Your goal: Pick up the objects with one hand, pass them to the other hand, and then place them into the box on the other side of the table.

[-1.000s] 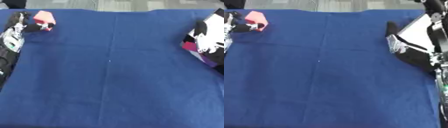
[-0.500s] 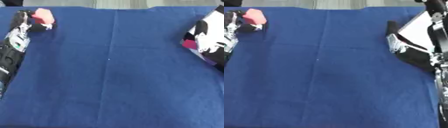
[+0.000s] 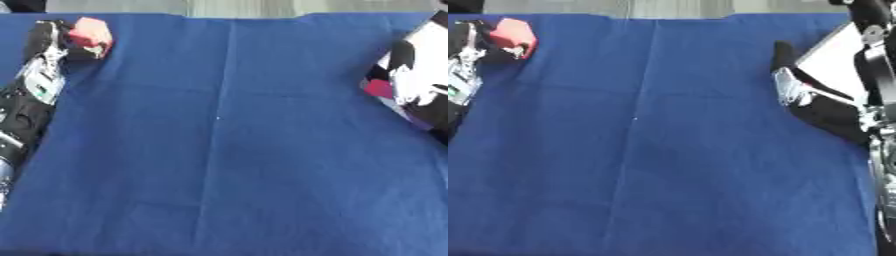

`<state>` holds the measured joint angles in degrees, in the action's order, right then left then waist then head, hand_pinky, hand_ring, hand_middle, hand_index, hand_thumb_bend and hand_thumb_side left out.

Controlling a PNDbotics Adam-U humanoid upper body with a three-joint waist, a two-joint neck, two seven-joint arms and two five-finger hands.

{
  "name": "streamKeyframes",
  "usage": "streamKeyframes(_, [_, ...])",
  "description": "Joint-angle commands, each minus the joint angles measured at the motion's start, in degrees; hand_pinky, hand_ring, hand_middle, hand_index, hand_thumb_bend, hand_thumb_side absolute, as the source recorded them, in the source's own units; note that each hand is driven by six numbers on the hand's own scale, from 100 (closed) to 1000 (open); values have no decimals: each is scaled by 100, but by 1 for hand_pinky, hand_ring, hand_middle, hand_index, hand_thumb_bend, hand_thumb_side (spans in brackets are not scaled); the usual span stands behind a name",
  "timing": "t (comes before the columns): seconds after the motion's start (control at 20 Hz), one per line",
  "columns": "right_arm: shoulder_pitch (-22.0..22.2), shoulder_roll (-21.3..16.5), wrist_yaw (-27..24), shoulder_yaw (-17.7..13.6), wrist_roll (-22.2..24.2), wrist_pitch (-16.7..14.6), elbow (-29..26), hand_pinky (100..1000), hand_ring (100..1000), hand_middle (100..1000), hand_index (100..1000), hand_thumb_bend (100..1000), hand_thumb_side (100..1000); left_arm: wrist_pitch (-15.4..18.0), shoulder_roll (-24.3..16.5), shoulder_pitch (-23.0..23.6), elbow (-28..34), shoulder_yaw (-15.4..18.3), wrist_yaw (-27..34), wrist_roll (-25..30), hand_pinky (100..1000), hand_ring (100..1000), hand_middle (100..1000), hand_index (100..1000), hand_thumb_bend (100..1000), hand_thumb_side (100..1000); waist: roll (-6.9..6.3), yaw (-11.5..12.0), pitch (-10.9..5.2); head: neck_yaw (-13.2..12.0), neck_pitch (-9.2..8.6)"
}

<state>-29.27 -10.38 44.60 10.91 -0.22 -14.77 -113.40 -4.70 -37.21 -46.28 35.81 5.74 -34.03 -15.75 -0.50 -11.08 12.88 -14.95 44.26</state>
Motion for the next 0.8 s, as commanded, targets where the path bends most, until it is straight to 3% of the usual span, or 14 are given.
streamKeyframes(0.05, [-70, -72, 13, -19, 11, 8, -119, 782, 848, 768, 937, 100, 424, 59, -101, -44, 94, -15, 170, -226, 771, 455, 434, 540, 273, 246, 14, 10, -85, -4, -14])
streamKeyframes(0.3, [-41, -119, 5, -27, 38, 20, -119, 784, 846, 767, 934, 100, 426, 255, -131, 85, 482, -37, 537, -459, 762, 416, 386, 491, 157, 176, 27, 77, -180, 75, -14])
streamKeyframes(0.45, [-15, -153, 3, -26, 49, 26, -119, 786, 844, 767, 933, 100, 425, 348, -160, 249, 933, -52, 769, -435, 759, 403, 369, 474, 147, 162, 31, 139, -267, 153, -14])
streamKeyframes(0.7, [50, -219, -33, -8, 63, -3, -119, 791, 843, 768, 933, 100, 423, 463, -160, 727, 2070, -88, 1191, -347, 757, 395, 352, 457, 133, 145, 43, 245, -455, 327, -14])
streamKeyframes(0.75, [61, -233, -47, 0, 64, -14, -119, 792, 842, 769, 933, 100, 437, 485, -148, 841, 2331, -91, 1272, -328, 757, 393, 348, 453, 120, 188, 40, 269, -489, 360, -14])
streamKeyframes(0.8, [67, -247, -59, 7, 68, -28, -119, 793, 842, 770, 933, 100, 420, 506, -126, 964, 2605, -91, 1350, -321, 757, 393, 346, 451, 127, 145, 33, 297, -521, 393, -14])
